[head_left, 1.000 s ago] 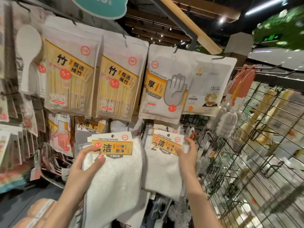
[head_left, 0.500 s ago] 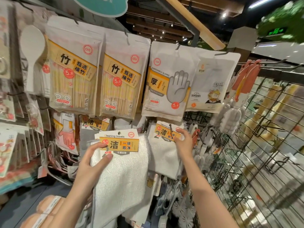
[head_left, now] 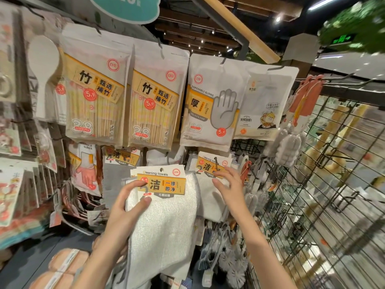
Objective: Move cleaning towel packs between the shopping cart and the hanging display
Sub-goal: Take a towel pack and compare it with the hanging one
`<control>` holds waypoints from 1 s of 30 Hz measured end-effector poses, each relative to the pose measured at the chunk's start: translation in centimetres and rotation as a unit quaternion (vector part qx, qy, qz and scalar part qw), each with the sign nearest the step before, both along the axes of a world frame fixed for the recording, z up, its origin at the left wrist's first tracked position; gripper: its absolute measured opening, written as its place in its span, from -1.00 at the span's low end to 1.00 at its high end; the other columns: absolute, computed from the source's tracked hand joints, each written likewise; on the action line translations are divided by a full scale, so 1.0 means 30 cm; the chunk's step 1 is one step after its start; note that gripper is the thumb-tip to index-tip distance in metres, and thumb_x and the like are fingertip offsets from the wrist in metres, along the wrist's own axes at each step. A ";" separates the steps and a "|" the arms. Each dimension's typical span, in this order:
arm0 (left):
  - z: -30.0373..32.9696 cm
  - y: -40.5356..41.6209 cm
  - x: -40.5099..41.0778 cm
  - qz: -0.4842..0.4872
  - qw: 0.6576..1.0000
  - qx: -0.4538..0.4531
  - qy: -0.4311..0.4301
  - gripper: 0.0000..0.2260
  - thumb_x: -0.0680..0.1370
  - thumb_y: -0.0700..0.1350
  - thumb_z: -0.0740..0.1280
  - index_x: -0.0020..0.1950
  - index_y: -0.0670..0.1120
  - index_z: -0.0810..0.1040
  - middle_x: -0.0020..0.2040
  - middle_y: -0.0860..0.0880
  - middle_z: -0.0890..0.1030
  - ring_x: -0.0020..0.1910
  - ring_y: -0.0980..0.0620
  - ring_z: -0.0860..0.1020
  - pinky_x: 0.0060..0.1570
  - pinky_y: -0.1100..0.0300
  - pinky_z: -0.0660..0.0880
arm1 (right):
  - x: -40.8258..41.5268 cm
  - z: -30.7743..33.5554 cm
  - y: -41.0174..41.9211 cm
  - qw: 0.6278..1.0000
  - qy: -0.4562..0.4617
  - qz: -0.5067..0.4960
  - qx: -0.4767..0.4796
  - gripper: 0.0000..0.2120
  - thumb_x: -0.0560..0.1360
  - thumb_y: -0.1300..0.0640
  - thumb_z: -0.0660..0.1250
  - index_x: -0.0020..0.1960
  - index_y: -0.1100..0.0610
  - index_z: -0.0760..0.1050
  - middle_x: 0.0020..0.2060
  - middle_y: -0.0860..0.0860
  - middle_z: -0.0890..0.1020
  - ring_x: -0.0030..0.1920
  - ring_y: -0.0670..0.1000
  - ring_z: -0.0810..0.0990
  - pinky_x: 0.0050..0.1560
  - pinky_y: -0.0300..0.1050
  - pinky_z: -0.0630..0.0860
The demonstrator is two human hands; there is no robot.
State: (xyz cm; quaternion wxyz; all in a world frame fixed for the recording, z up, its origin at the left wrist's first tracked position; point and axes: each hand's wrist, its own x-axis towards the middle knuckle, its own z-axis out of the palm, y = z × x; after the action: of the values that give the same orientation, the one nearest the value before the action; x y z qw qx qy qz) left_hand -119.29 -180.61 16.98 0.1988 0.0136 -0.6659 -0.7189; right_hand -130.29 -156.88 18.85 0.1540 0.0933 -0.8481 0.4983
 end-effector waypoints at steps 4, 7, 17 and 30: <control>-0.002 0.011 0.019 -0.027 1.000 -0.012 0.008 -0.64 0.48 -0.17 0.42 0.07 0.30 0.53 0.06 0.53 0.47 0.04 0.61 0.35 0.21 0.06 0.26 | 0.119 0.036 -0.099 0.994 -0.023 0.089 -0.060 -0.82 0.55 0.08 0.28 0.06 -0.18 0.46 0.17 -0.19 0.50 0.13 -0.36 0.42 0.31 -0.19 0.39; -0.001 0.012 0.035 -0.037 0.999 -0.003 0.004 -0.63 0.48 -0.20 0.39 0.06 0.30 0.53 0.06 0.48 0.50 0.04 0.56 0.41 0.21 0.07 0.31 | 0.183 0.026 -0.150 0.986 -0.063 0.126 -0.085 -0.63 0.51 0.02 0.33 0.28 -0.13 0.37 0.25 -0.22 0.42 0.22 -0.28 0.38 0.20 -0.39 0.36; -0.011 0.005 0.097 -0.053 0.998 -0.001 0.016 -0.60 0.48 -0.22 0.40 0.15 0.25 0.52 0.14 0.34 0.54 0.19 0.31 0.46 0.25 0.10 0.39 | 0.267 0.033 -0.187 0.993 -0.047 0.067 -0.080 -0.56 0.38 0.14 0.49 0.21 -0.04 0.46 0.21 -0.11 0.47 0.22 -0.18 0.40 0.26 -0.21 0.32; -0.054 0.037 0.106 -0.067 0.994 0.086 -0.011 -0.27 0.25 0.03 0.51 0.33 0.36 0.28 0.35 0.02 0.45 0.26 -0.04 0.49 0.22 -0.17 0.44 | 0.367 0.028 -0.151 0.994 -0.030 0.056 -0.083 -0.61 0.40 0.22 0.47 0.15 0.02 0.44 0.09 -0.19 0.56 0.12 -0.34 0.45 0.02 -0.49 0.36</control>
State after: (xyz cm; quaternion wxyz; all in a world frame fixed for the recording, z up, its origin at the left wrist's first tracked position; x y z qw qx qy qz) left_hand -116.10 -179.51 15.37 0.1410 -0.0067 -0.6035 -0.7848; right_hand -119.28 -161.42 19.71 0.1074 0.1118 -0.8014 0.5777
